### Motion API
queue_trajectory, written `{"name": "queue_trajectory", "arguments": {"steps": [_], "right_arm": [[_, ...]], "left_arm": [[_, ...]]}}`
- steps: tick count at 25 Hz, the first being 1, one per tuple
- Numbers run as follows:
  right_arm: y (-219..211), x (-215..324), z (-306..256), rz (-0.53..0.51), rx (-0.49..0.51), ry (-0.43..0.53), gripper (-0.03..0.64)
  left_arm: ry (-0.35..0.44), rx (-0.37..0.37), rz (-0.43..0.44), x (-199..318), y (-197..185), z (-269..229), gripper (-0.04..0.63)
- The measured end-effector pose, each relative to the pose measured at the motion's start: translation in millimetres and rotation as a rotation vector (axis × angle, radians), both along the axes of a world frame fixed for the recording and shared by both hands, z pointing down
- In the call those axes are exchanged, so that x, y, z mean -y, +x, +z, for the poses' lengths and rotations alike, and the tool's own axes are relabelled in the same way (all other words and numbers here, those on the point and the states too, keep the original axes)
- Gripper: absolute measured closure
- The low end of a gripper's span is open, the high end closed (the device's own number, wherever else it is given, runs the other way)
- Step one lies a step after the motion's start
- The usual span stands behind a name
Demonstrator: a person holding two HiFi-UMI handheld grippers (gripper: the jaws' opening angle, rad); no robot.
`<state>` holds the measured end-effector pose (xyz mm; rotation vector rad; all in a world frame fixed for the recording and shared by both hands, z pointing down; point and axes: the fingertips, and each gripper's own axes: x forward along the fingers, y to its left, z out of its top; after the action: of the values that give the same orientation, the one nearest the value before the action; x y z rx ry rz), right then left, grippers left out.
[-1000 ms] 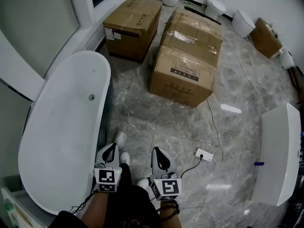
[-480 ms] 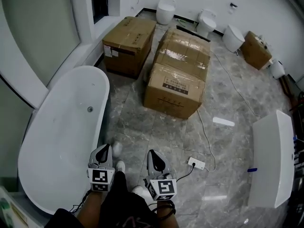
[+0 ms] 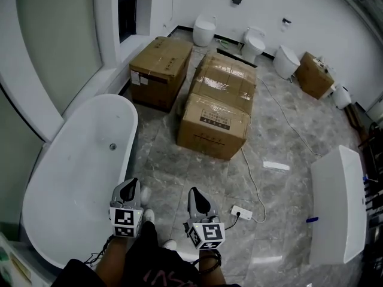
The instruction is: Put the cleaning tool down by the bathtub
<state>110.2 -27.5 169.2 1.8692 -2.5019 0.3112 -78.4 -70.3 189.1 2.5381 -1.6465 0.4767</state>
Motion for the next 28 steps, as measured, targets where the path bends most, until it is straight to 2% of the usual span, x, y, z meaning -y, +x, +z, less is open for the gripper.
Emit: {"name": "queue_trajectory", "arguments": {"steps": [10,15,20,28], "right_arm": [[2,-21,-26,0.007,-0.004,0.04,0.595],[13,-24,-47,0.036,-0.019,0.076,0.595],[26,-29,-59,0.063,-0.064,0.084,0.595],[34,-39,-70,0.086,-0.084,0.102,0.595]], "left_arm": [[0.063,-0.04,0.07,-14,10,-44,0.595],[0.096,-0.052,0.073,-13,11,-62,0.595],[0.115,-0.081,0.083,-14,11,-75,0.595],[0.14,-0.099,0.085,-13,8,-91,0.595]]}}
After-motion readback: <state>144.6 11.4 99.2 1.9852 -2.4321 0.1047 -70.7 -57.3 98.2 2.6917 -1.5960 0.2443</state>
